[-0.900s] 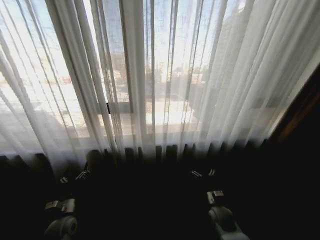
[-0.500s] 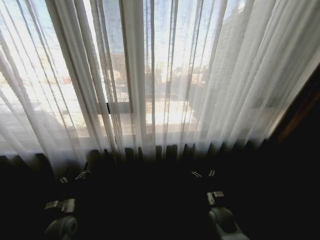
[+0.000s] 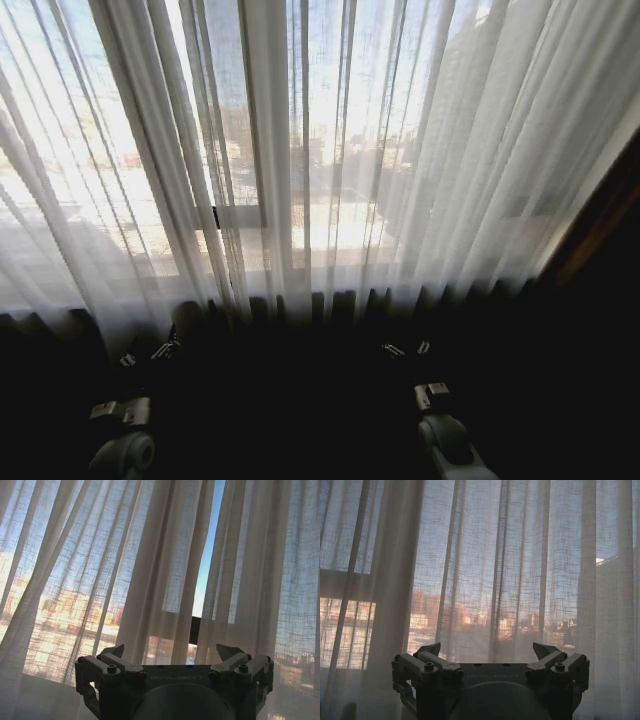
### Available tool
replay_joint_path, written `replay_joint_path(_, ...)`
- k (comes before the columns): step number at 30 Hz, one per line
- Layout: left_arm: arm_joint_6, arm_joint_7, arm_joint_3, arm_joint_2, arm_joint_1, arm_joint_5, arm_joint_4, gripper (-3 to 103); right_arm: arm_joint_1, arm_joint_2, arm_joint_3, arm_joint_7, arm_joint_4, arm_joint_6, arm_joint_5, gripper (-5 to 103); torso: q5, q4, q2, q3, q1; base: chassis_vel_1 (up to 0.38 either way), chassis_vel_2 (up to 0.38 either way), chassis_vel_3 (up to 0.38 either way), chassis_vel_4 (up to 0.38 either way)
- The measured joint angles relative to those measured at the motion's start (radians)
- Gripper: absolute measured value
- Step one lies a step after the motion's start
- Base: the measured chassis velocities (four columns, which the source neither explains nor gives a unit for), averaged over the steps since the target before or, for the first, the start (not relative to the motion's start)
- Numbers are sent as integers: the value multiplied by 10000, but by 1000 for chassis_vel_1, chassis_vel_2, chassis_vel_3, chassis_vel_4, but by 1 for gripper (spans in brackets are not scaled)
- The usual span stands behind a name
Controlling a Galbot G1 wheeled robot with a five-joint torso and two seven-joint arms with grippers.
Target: Open the curtains by pulling them apart, changing their state from closed to fully open.
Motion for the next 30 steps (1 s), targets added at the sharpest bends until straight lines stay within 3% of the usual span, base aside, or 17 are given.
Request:
replay_joint_path(18,0,0,-1,1,-2,0,0,100,346,-46,-34,95,-374,290,37,100,-3,2,-4,3,10,-217,312,213,-324)
replay_joint_path(30,0,0,0,0,1,0,0,100,910,-29,-63,-239,-1119,663,-122,100,0,0,5,-3,-10,-18,20,18,-14)
